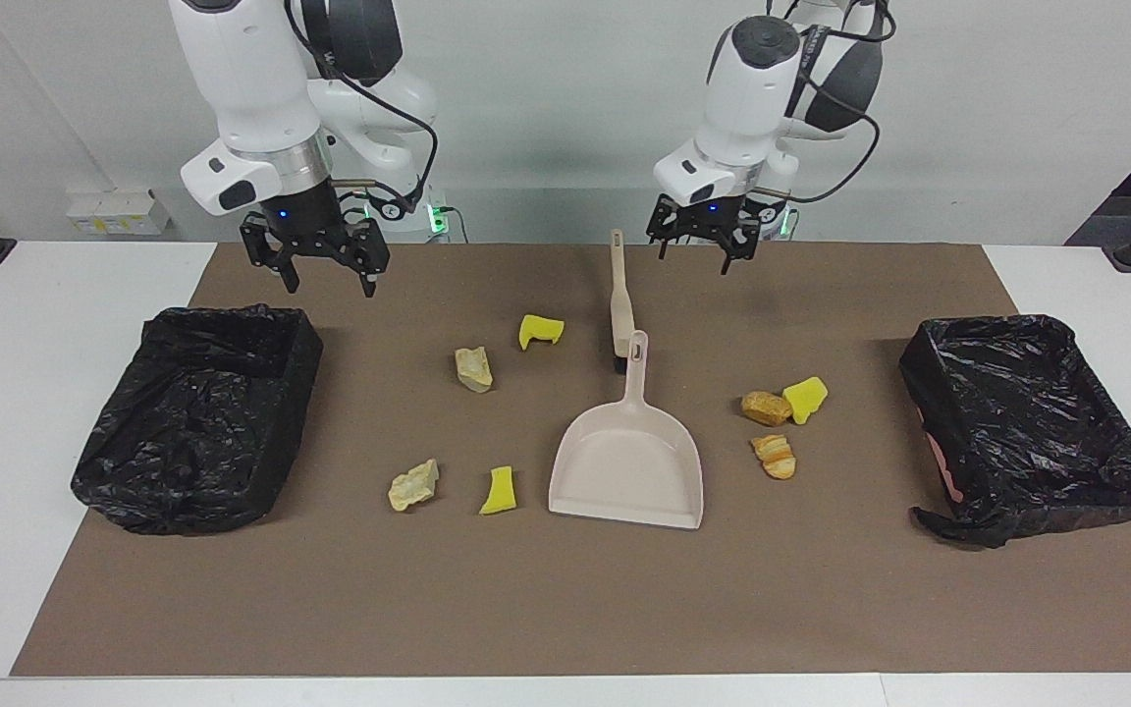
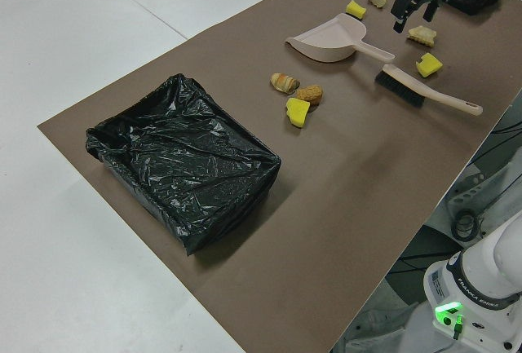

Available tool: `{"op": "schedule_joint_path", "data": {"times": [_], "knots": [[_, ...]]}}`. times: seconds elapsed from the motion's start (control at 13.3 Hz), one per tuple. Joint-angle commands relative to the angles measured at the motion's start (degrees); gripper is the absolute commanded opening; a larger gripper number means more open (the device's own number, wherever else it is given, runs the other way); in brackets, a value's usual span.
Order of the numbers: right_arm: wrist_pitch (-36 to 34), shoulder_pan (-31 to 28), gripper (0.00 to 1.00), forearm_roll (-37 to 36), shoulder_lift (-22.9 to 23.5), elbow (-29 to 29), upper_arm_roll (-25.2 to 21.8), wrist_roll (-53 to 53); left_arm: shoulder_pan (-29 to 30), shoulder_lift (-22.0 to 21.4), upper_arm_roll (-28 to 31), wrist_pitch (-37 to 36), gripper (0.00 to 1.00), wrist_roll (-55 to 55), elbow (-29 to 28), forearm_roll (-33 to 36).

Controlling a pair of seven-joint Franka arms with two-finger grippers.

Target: Sweep and dump trash in bin

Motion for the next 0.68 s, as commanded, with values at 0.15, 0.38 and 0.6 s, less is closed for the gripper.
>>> {"op": "schedule_joint_path", "data": {"times": [0.15, 0.38, 0.6], "knots": [[5.6, 4.4, 1.0, -2.4, 4.9, 0.0, 0.2, 7.3, -9.8, 0.2, 1.3, 12.2, 1.0, -4.8, -13.5, -0.7], [6.9, 7.5, 1.0, -4.5, 9.7, 2.1, 0.3, 11.5, -13.2, 1.5, 1.2, 16.0, 1.0, -7.5, -17.6, -0.7], [11.1, 9.1, 1.0, -4.3, 12.3, 2.1, 0.4, 14.1, -15.8, 1.9, 1.2, 21.4, 1.0, -11.1, -21.1, -0.7]]}}
